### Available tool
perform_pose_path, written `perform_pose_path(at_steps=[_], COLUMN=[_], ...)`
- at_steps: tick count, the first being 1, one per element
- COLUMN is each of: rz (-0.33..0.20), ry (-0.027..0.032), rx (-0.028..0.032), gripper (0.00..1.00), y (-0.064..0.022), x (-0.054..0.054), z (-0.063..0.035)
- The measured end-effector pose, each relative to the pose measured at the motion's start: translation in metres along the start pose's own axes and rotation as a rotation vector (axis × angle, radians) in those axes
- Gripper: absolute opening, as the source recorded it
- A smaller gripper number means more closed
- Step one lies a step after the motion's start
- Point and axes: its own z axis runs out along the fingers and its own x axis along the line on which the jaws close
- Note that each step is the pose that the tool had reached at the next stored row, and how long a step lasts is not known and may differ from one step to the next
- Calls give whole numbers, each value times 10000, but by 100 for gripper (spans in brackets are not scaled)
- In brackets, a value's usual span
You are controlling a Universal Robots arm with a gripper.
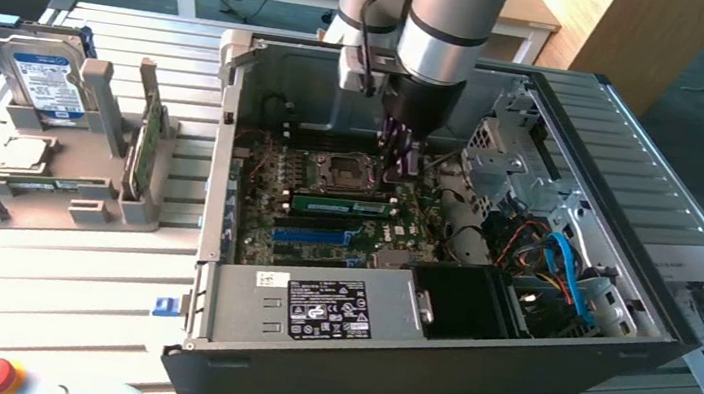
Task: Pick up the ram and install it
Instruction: 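Press down the ram until it locks into place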
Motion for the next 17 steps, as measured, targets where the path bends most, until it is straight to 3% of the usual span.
perform_pose_path(at_steps=[17], rz=[0], ry=[1], rx=[0], gripper=[10], y=[247], x=[3], z=[7])
